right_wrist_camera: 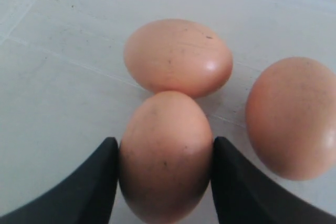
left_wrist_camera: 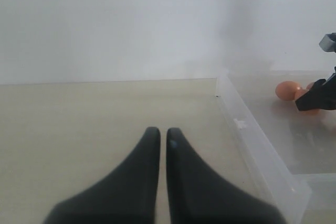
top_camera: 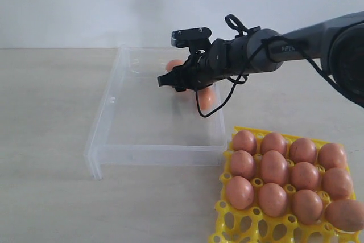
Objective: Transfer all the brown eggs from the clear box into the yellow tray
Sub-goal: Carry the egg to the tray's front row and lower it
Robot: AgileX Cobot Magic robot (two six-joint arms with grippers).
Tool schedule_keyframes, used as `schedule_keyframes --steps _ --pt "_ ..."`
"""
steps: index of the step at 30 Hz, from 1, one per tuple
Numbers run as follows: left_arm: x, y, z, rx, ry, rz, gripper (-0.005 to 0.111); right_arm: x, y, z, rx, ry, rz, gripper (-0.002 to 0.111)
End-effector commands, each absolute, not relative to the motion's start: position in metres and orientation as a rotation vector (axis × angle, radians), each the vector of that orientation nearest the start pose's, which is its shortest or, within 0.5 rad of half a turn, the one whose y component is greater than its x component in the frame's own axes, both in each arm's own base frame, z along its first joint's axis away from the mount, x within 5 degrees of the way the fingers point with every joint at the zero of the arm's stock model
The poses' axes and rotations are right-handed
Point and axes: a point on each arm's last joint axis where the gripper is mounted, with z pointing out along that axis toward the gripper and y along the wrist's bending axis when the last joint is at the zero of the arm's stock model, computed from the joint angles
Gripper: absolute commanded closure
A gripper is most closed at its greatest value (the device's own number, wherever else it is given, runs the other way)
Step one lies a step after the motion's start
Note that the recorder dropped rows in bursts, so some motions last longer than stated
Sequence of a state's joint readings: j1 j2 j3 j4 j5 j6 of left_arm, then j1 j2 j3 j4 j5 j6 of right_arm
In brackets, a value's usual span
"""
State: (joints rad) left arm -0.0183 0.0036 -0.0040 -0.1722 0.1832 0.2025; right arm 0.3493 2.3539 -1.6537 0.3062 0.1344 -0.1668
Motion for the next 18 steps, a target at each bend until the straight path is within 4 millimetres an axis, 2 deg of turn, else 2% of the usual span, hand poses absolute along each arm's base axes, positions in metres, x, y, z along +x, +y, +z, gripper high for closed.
schedule_keyframes --steps 1,5,9,12,18 --pt "0.056 -0.004 0.197 0.072 1.660 -0.017 0.103 0.472 0.182 0.124 -0.294 2.329 0.307 0.108" --pt "0.056 -0.004 0.197 0.072 1.660 -0.017 0.103 0.451 0.199 0.135 -0.389 2.258 0.289 0.108" --pt "0.056 -0.004 0.197 0.072 1.660 -0.017 0.103 0.417 0.210 0.148 -0.358 2.064 0.282 0.108" --pt "0.056 -0.004 0.197 0.072 1.660 -0.017 0.103 0.381 0.208 0.154 -0.301 1.985 0.287 0.108" --pt "0.056 -0.004 0.197 0.072 1.660 -0.017 0.103 0.308 0.192 0.176 -0.261 1.794 0.273 0.108"
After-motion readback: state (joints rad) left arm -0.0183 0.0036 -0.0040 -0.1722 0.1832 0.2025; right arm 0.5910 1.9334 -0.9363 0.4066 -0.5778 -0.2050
